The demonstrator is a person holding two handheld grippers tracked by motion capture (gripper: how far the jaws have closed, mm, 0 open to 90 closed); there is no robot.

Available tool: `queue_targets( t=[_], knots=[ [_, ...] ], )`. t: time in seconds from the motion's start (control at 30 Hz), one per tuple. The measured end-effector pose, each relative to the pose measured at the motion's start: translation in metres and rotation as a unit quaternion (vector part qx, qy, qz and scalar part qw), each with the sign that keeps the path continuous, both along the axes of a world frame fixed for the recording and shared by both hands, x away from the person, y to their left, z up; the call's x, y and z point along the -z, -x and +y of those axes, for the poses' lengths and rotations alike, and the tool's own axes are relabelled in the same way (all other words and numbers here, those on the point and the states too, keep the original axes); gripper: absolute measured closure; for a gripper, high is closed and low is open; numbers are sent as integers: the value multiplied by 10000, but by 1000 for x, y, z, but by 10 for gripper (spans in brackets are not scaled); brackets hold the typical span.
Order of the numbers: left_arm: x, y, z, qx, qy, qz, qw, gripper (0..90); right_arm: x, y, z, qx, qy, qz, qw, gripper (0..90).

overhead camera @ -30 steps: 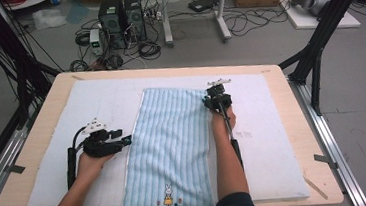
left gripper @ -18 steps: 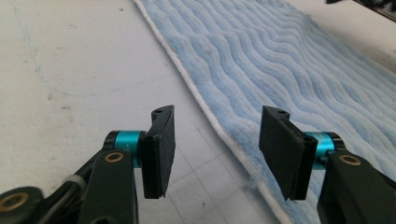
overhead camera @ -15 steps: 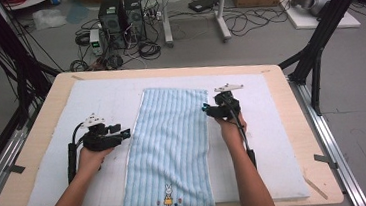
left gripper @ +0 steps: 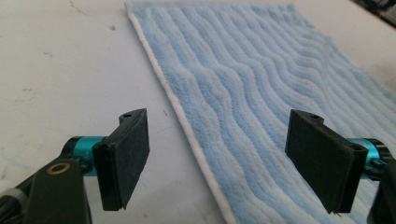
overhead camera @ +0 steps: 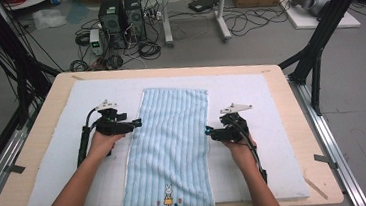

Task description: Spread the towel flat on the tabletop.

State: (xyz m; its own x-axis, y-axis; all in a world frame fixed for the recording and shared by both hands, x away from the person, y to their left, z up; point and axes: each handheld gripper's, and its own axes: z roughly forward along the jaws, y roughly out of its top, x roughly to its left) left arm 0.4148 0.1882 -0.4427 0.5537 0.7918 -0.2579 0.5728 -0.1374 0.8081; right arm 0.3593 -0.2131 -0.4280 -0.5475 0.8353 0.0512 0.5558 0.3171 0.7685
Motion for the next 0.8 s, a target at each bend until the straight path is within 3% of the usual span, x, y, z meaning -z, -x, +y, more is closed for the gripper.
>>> queue_targets(
  t=[0.1, 0.2, 0.27, 0.37, 0.47, 0.53, 0.6, 0.63, 0.67, 0.7, 0.73, 0.77, 0.8],
  knots=[
    [3, -12, -3, -85, -14, 0, 10000, 240, 3, 3, -2, -48, 9, 56, 10000, 299],
    [5, -28, -7, -245, -235, 71, 9994, 265, 5, 3, -4, -20, -12, 107, 9999, 296],
    [4, -40, -11, -482, -341, 86, 9982, 331, 5, 2, -6, 4, -47, 91, 9999, 292],
    [4, -57, -16, -568, -436, 100, 9974, 378, 5, 2, -7, 14, -55, 70, 10000, 292],
    [5, -72, -22, -620, -699, 125, 9955, 445, 6, 2, -7, 38, -95, 132, 9999, 291],
    [5, -81, -26, -731, -862, 23, 9936, 504, 5, 2, -6, -10, -116, 102, 9999, 291],
    [4, -88, -31, -728, -963, 51, 9927, 523, 4, 3, -6, -42, -126, 49, 9999, 291],
    [5, -88, -34, -709, -1035, -27, 9921, 536, 4, 3, -6, -50, -131, 35, 9999, 291],
    [5, -88, -37, -636, -1068, -81, 9922, 585, 3, 3, -6, -26, -145, 39, 9999, 291],
    [6, -87, -40, -614, -1196, -181, 9908, 625, 4, 3, -7, -23, -150, 35, 9999, 291],
    [6, -87, -41, -515, -1173, -212, 9915, 667, 4, 3, -8, -25, -158, 43, 9999, 291],
    [6, -87, -41, -501, -1168, -229, 9916, 796, 4, 2, -9, 7, -172, 67, 9998, 290],
    [6, -88, -42, -514, -1211, -247, 9910, 842, 5, 2, -9, 6, -171, 56, 9998, 290]
  ],
)
